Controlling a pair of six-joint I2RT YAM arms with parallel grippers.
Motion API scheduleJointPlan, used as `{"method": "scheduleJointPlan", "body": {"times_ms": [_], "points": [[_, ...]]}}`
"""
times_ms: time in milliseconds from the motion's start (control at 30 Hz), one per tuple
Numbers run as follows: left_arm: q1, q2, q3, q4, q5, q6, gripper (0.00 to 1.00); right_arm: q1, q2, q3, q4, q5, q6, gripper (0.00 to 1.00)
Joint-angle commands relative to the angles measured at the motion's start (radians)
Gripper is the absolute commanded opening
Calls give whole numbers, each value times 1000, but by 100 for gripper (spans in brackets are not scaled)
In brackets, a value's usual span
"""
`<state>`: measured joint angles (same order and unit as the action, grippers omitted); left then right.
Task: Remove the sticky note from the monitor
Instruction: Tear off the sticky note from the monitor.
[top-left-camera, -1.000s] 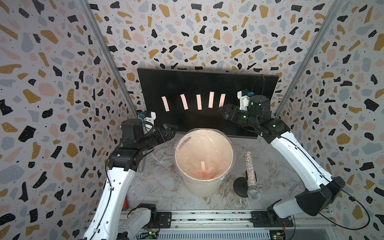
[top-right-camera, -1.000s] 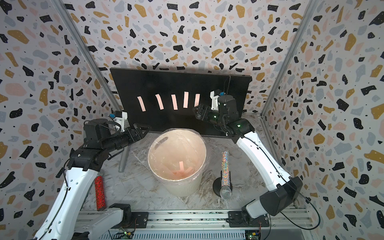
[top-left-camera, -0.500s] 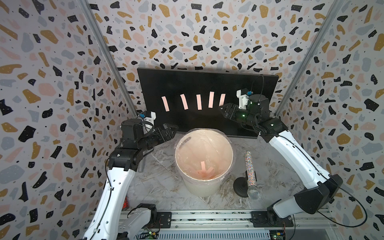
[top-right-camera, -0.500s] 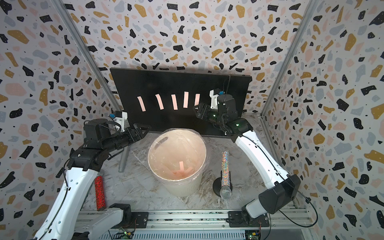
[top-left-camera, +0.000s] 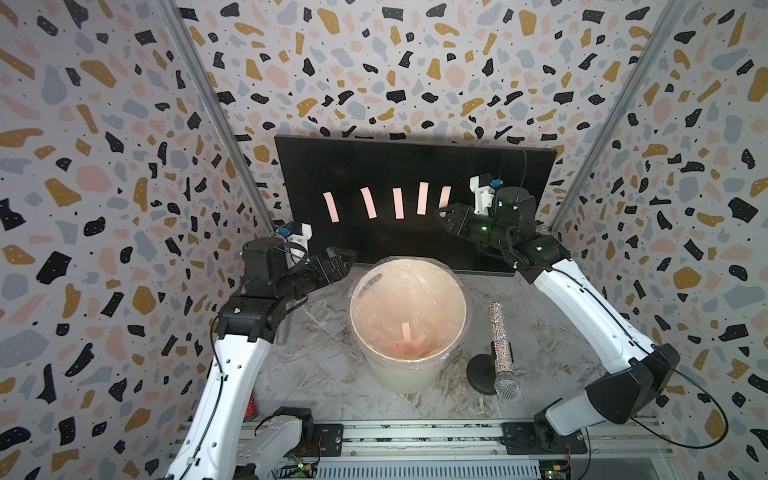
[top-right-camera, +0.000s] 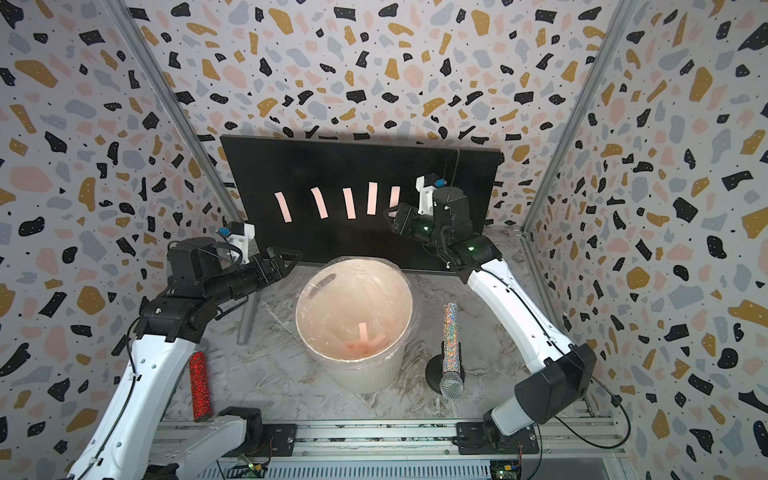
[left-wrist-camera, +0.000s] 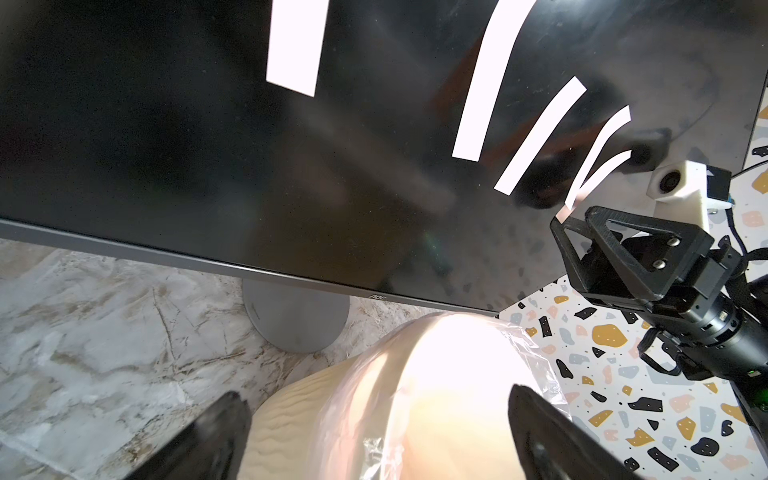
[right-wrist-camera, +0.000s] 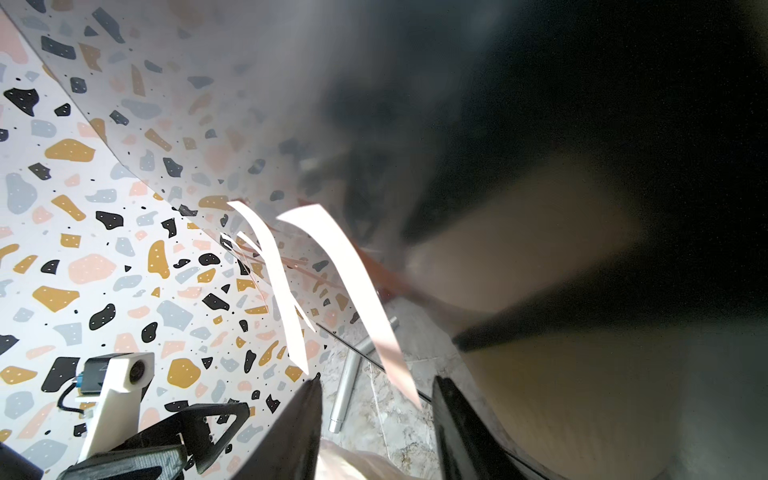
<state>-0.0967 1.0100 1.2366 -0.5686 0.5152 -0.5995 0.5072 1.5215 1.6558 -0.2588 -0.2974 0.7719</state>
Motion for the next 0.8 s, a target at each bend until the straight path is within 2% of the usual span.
{"method": "scheduleJointPlan", "body": {"times_ms": [0,433,767], "points": [[-5,-8,13,18,10,5,100,-7,16,10,28,3,33,46],[-5,-16,11,18,9,4,100,-7,12,-3,34,10,41,31],[-5,-22,9,18,9,4,99,-7,4,-13,36,17,39,8]]}}
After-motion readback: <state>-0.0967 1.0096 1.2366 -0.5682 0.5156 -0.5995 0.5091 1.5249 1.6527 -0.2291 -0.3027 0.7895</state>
